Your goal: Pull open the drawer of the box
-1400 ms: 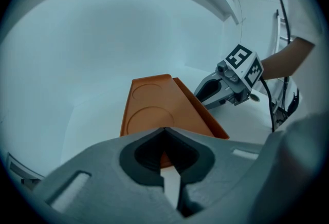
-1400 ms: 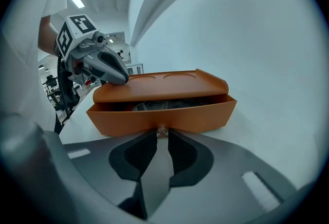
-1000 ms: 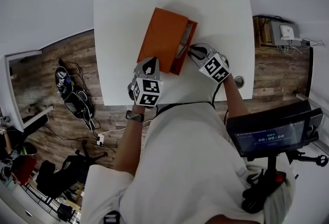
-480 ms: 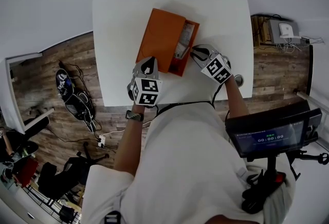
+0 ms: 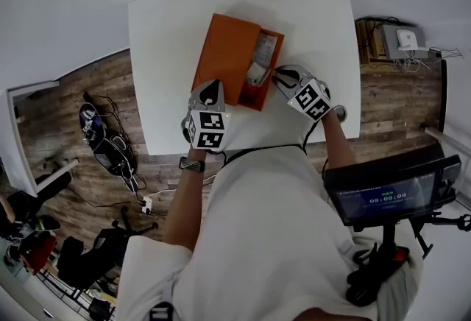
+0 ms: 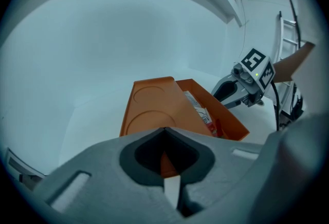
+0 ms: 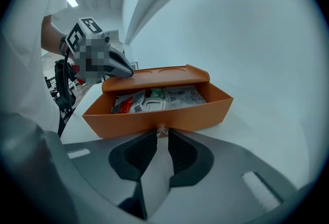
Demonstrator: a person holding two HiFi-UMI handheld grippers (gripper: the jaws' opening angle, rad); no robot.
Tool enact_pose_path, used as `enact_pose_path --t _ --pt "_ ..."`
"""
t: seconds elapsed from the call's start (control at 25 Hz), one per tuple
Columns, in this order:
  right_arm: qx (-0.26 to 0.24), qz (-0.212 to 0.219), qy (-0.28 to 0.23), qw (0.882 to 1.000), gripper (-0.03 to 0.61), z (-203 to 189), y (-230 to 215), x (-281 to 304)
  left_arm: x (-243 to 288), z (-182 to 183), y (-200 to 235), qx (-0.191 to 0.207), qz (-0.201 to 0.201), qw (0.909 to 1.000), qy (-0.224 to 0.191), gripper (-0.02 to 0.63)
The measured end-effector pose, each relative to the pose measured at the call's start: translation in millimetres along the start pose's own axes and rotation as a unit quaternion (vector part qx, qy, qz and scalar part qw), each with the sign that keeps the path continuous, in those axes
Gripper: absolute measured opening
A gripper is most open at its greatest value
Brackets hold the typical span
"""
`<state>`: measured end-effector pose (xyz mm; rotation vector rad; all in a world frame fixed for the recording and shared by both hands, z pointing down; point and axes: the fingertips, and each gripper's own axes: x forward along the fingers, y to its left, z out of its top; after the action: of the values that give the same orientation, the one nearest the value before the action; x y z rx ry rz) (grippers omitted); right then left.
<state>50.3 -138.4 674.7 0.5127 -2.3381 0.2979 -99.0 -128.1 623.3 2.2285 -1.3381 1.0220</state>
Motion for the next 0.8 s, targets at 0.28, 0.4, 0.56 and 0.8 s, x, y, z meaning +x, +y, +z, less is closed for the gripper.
enact_pose_path --t 0.28,0.4,0.56,0.8 --pt "0.003 -0.001 0.002 1.000 0.072 -2 0 -2 0 -1 2 0.000 0.002 1.0000 0.001 0.005" --pt "0.005 -0.002 0.003 1.000 0.072 -4 -1 -2 1 -2 2 0.000 0.003 1.0000 0.000 0.005" --pt "0.007 -0.004 0.007 1.000 0.072 -9 -2 -4 2 -2 3 -0.001 0.004 1.0000 0.000 0.005" --pt "0.013 -0.010 0.013 1.000 0.072 -15 -5 -8 3 -3 7 0.000 0.008 1.0000 -0.002 0.005"
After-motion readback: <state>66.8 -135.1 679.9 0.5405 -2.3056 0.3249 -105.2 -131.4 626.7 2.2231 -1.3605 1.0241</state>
